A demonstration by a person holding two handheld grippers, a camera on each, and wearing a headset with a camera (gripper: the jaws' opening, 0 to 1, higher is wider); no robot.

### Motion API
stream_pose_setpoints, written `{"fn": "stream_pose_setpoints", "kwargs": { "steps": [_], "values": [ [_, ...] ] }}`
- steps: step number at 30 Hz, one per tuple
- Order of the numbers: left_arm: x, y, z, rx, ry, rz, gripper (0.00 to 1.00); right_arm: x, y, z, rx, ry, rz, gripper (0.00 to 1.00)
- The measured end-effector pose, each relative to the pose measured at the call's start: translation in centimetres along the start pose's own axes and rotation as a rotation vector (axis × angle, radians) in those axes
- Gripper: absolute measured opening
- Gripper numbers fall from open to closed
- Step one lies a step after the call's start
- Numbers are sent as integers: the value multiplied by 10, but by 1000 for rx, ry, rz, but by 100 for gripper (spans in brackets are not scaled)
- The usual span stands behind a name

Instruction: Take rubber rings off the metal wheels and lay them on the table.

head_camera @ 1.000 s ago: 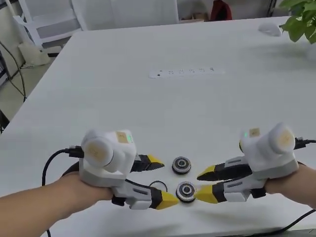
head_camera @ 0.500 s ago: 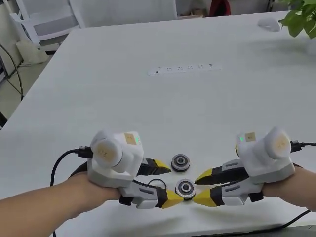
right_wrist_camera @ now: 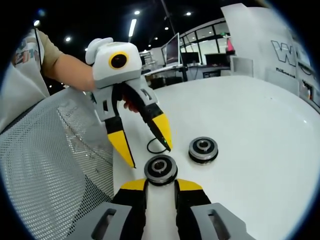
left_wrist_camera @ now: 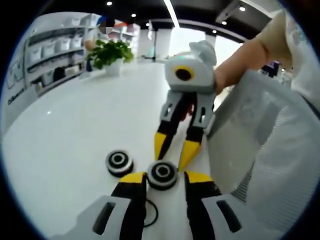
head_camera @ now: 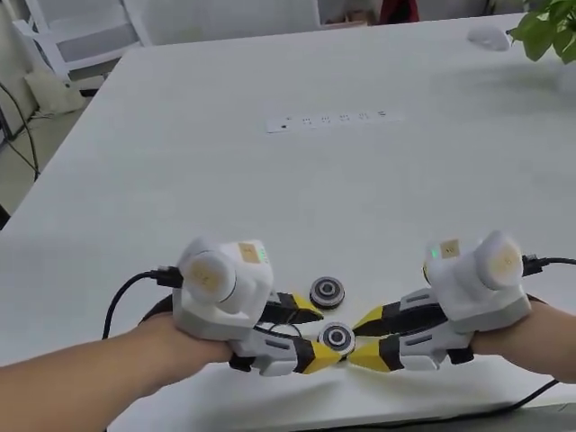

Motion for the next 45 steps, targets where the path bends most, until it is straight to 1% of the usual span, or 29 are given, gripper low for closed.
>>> {"fn": "stream_pose_setpoints", "kwargs": {
  "steps": [5,12,18,19,20,23,26,27,29,33,37,43,44,45],
  "values": [
    [4,1,-1,9,6,7,29,0,1,0,-4,2,0,17],
    [8,0,-1,17,3,7,24,0,1,0,-11,6,-8,17],
    [13,-2,0,13,-11,-7,18,0,1,0,-23,9,-5,16],
    [14,-4,0,44,-16,-19,18,0,1,-1,-26,11,-6,16],
    [13,-1,0,43,-26,-8,17,0,1,0,-26,11,-5,16],
    [14,-1,1,45,-46,-15,14,0,2,-1,-35,12,-5,15],
    [13,0,0,58,-50,-21,14,0,2,0,-36,14,-5,15],
    [13,0,-2,73,-55,-25,14,0,2,0,-36,15,-4,14],
    [13,0,-2,85,-60,-24,14,-1,2,0,-31,15,2,14],
    [12,1,-1,82,-64,-35,14,-1,3,0,-20,16,6,13],
    [12,1,-1,84,-65,-42,14,-3,4,-1,8,16,4,10],
    [11,1,-1,71,-71,-50,14,-3,4,0,21,19,8,8],
    [11,1,-1,71,-73,-50,14,-3,6,-2,31,37,23,3],
    [11,2,-2,78,-74,-48,14,-3,6,-2,10,24,27,0]
  ]
}}
Point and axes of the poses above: the centre of the closed fingertips' face, and the gripper's own axes: x roughly forward along the fingers, z roughly to its left, y roughly out of its underside, the point moved 4 cm from there along -x, roughly backward along the fingers, and after that the axes turned 12 degrees about -x, right-handed, at the moved point
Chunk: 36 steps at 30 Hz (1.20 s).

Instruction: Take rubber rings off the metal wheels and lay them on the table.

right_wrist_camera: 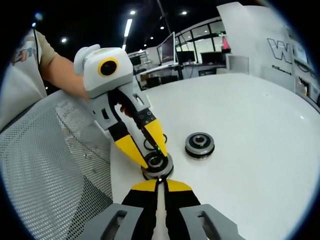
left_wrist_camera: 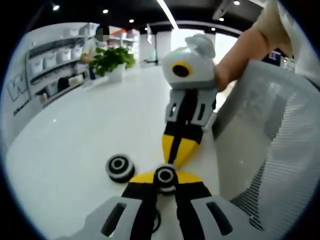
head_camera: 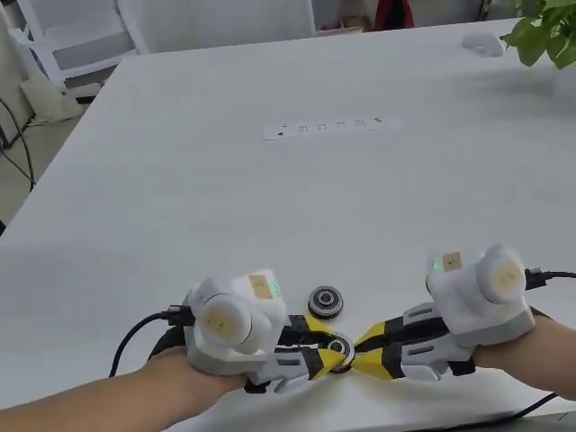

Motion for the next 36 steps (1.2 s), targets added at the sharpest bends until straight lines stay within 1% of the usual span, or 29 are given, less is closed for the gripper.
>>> {"fn": "stream_pose_setpoints", "kwargs": {
  "steps": [1,4,7,8,9,11,15,16,18,20,22,24,27,34,36],
  "values": [
    [0,0,0,2,-1,0,14,1,-1,0,10,5,-3,0],
    [0,0,0,6,-3,0,14,1,-1,-1,6,5,9,0],
    [0,0,0,10,-3,0,13,2,0,-2,45,4,10,0],
    [0,0,0,19,-6,2,13,2,0,-3,55,8,8,0],
    [0,1,0,46,-10,4,13,2,0,-3,57,12,7,0],
    [0,2,3,40,-13,3,13,2,0,-4,61,20,6,0],
    [0,-2,-5,43,-18,4,13,2,-1,-7,80,33,2,0],
    [0,-4,-8,49,-21,6,13,1,-1,-8,96,36,-4,0],
    [0,-4,-7,58,-25,10,13,0,-1,-9,116,40,-16,0],
    [0,-4,-6,56,-28,14,13,-1,0,-10,127,45,-21,0],
    [0,-4,-6,55,-30,16,13,-2,-1,-11,155,48,-39,0],
    [0,-3,-5,54,-31,16,13,-3,-1,-11,162,48,-44,0],
    [0,-4,-7,52,-33,15,13,-3,-2,-12,180,51,-54,0],
    [1,-3,-4,37,-27,13,13,-7,-4,-17,254,69,-101,0],
    [1,-5,-7,44,-30,14,12,-8,-6,-17,267,66,-116,0]
  ]
}}
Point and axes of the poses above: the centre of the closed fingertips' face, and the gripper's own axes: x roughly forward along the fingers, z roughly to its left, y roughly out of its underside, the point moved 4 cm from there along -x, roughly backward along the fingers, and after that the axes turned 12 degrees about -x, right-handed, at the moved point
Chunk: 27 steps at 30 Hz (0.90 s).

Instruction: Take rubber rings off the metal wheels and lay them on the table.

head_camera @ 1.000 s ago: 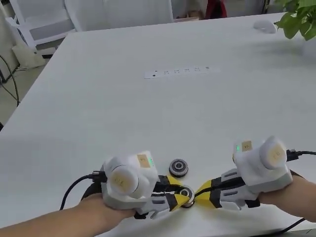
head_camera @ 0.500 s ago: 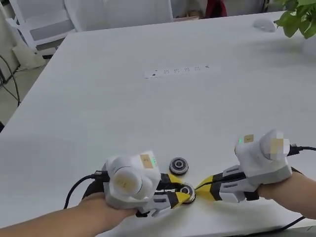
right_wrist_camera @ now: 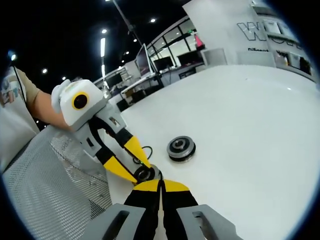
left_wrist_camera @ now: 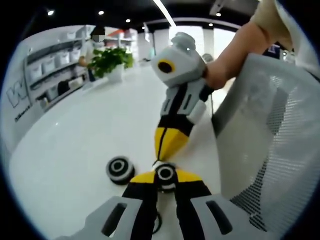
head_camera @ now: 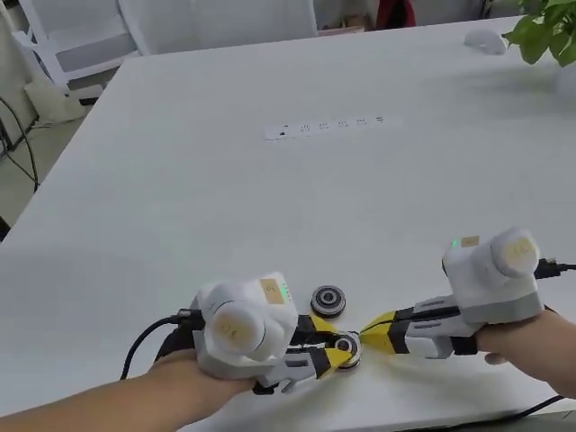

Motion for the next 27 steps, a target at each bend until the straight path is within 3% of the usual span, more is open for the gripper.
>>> {"fn": "stream_pose_setpoints", "kwargs": {
  "steps": [19,27],
  "values": [
    [3,2,6,28,-19,15,12,-5,-6,13,96,-40,-31,0],
    [4,2,5,24,-18,14,12,-3,-7,17,88,-65,-27,0]
  ]
}}
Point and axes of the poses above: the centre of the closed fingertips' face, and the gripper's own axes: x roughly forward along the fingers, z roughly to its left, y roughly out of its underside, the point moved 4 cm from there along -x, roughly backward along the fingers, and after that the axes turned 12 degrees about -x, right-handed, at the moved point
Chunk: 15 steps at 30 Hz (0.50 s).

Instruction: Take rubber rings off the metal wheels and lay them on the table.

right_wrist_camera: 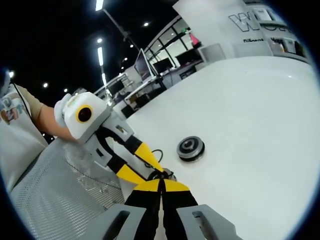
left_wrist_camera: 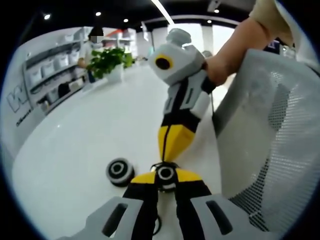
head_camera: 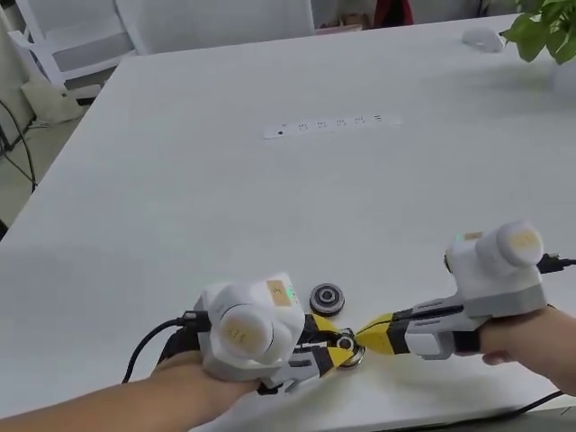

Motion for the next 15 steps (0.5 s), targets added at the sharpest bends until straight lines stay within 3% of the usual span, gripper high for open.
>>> {"fn": "stream_pose_setpoints", "kwargs": {
  "steps": [7,8,9,10,11,15],
  "values": [
    [0,0,0,2,5,1,12,2,1,2,-11,-27,2,0],
    [1,0,0,2,5,1,12,3,-1,5,-15,-50,-9,0],
    [1,0,0,1,3,0,12,2,0,18,0,-127,0,0],
    [1,0,-1,2,4,0,12,3,-4,5,-95,-35,-14,0],
    [1,0,-1,0,3,-1,12,2,-2,9,-34,-68,2,0],
    [0,0,-1,-2,4,-5,12,1,3,4,-33,-58,5,0]
  ]
}}
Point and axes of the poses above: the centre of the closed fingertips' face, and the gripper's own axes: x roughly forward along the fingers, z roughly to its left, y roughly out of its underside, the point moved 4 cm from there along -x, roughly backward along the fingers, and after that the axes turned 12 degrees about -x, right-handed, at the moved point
